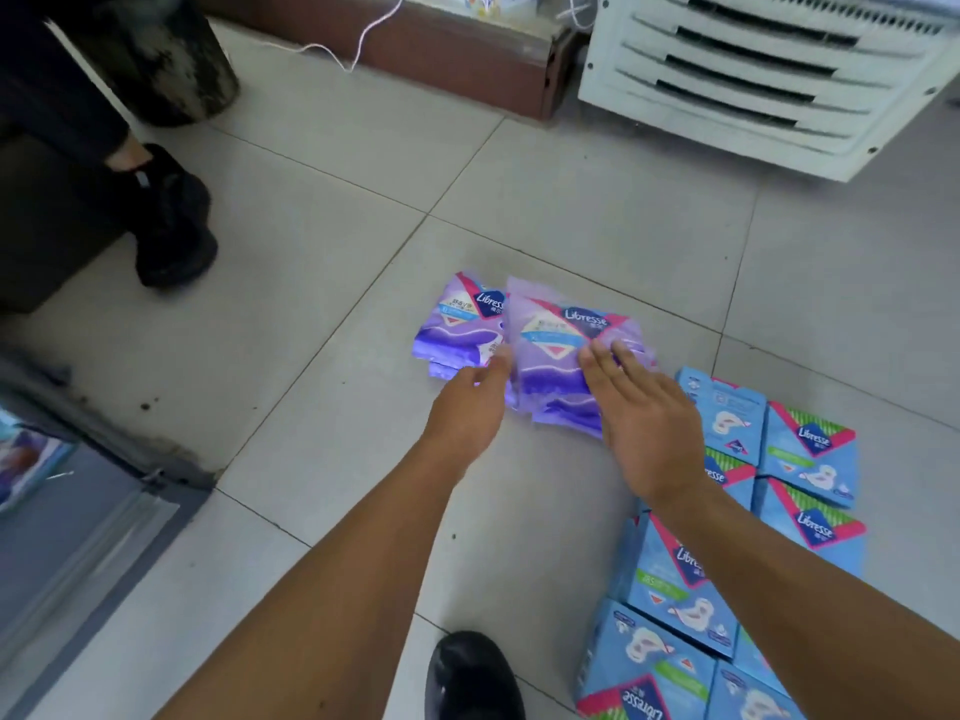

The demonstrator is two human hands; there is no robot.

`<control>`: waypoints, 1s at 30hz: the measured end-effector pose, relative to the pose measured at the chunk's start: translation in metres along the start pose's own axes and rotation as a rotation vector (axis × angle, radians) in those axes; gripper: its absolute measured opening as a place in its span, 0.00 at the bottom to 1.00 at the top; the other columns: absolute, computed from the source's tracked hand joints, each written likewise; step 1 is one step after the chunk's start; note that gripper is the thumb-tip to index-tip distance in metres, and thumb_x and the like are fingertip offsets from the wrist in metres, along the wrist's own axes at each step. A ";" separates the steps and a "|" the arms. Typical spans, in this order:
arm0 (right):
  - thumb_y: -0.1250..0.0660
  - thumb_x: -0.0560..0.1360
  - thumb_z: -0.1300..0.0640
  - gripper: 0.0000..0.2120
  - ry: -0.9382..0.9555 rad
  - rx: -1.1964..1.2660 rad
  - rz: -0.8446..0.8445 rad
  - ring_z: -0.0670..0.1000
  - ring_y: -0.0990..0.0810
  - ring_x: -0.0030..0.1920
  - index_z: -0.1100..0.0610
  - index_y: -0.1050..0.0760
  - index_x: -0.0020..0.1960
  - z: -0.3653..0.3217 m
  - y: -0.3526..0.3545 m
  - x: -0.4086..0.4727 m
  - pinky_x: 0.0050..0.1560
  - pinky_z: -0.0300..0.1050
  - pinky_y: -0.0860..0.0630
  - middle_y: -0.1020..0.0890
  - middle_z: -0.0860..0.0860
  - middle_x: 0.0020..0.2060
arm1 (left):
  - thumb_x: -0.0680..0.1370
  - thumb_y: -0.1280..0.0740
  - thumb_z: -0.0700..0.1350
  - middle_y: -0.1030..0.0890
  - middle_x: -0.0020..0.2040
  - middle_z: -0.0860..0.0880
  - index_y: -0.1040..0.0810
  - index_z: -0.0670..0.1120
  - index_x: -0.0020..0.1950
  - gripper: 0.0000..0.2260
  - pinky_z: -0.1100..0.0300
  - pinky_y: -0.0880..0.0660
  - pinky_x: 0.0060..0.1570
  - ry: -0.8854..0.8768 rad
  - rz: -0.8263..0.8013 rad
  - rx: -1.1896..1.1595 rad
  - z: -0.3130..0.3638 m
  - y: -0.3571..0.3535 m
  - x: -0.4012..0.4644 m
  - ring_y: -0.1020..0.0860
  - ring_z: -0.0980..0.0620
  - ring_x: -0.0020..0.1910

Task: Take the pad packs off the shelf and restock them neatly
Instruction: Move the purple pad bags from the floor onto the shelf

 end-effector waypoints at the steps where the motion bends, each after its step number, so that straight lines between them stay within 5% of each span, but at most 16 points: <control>1: 0.40 0.72 0.66 0.25 0.065 0.012 0.042 0.54 0.23 0.65 0.58 0.27 0.69 -0.014 0.014 0.007 0.54 0.50 0.26 0.23 0.52 0.66 | 0.78 0.43 0.66 0.17 0.51 0.50 0.22 0.52 0.50 0.20 0.55 0.23 0.51 0.045 -0.038 -0.193 0.007 0.009 -0.011 0.19 0.49 0.50; 6: 0.43 0.76 0.65 0.22 0.311 0.156 0.196 0.51 0.23 0.66 0.55 0.25 0.67 -0.109 0.085 0.057 0.55 0.48 0.31 0.23 0.49 0.66 | 0.74 0.27 0.50 0.15 0.51 0.47 0.25 0.44 0.63 0.20 0.57 0.21 0.42 -0.049 0.122 -0.436 0.015 0.109 -0.066 0.16 0.49 0.46; 10: 0.38 0.76 0.52 0.17 0.482 0.395 0.199 0.55 0.24 0.64 0.58 0.21 0.61 -0.194 0.144 0.093 0.57 0.52 0.27 0.21 0.53 0.64 | 0.73 0.26 0.41 0.16 0.47 0.45 0.23 0.46 0.51 0.10 0.55 0.19 0.41 -0.189 0.363 -0.420 0.009 0.214 -0.140 0.17 0.49 0.41; 14: 0.39 0.76 0.42 0.25 0.199 0.883 -0.006 0.50 0.31 0.66 0.58 0.27 0.65 -0.261 0.203 0.127 0.63 0.41 0.31 0.28 0.53 0.67 | 0.68 0.24 0.47 0.16 0.53 0.44 0.25 0.47 0.57 0.20 0.41 0.20 0.51 -0.273 0.502 -0.365 -0.010 0.307 -0.235 0.17 0.43 0.50; 17: 0.30 0.75 0.50 0.25 -0.051 1.300 -0.266 0.37 0.26 0.55 0.55 0.36 0.67 -0.318 0.254 0.143 0.51 0.31 0.28 0.28 0.45 0.56 | 0.76 0.30 0.38 0.16 0.54 0.43 0.28 0.42 0.61 0.15 0.49 0.19 0.49 -0.357 0.540 -0.437 -0.025 0.355 -0.309 0.16 0.45 0.48; 19: 0.25 0.71 0.50 0.28 -0.075 1.543 -0.496 0.36 0.20 0.47 0.51 0.37 0.64 -0.363 0.284 0.146 0.44 0.33 0.22 0.22 0.42 0.54 | 0.78 0.32 0.37 0.16 0.54 0.44 0.28 0.42 0.62 0.14 0.50 0.20 0.50 -0.410 0.583 -0.453 -0.035 0.382 -0.358 0.17 0.47 0.49; 21: 0.23 0.64 0.43 0.35 -0.006 1.552 -0.530 0.44 0.16 0.50 0.50 0.33 0.65 -0.403 0.310 0.147 0.51 0.47 0.18 0.18 0.46 0.56 | 0.78 0.33 0.38 0.17 0.55 0.44 0.28 0.43 0.61 0.13 0.46 0.20 0.51 -0.430 0.645 -0.478 -0.048 0.406 -0.408 0.17 0.47 0.49; 24: 0.23 0.66 0.46 0.30 0.137 1.542 -0.433 0.46 0.17 0.53 0.48 0.31 0.63 -0.457 0.363 0.143 0.56 0.56 0.20 0.18 0.46 0.56 | 0.77 0.31 0.41 0.17 0.50 0.46 0.28 0.44 0.61 0.14 0.54 0.20 0.39 -0.468 0.787 -0.454 -0.065 0.438 -0.479 0.17 0.54 0.41; 27: 0.24 0.69 0.51 0.27 0.253 1.540 -0.385 0.45 0.18 0.54 0.48 0.33 0.63 -0.511 0.415 0.132 0.58 0.53 0.21 0.19 0.45 0.57 | 0.74 0.26 0.45 0.18 0.51 0.48 0.32 0.44 0.63 0.22 0.65 0.24 0.32 -0.510 0.930 -0.385 -0.080 0.465 -0.535 0.19 0.58 0.40; 30: 0.27 0.73 0.56 0.27 0.363 1.550 -0.371 0.38 0.20 0.53 0.50 0.35 0.68 -0.556 0.453 0.120 0.56 0.40 0.22 0.20 0.44 0.58 | 0.69 0.22 0.52 0.19 0.55 0.50 0.35 0.49 0.65 0.31 0.54 0.20 0.46 -0.517 1.117 -0.312 -0.096 0.491 -0.578 0.19 0.55 0.48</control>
Point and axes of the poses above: each hand's wrist, its own x-axis towards the middle knuckle, its own y-axis out of the back of the hand, z = x × y, the point moved 5 cm from there along x, towards the middle knuckle
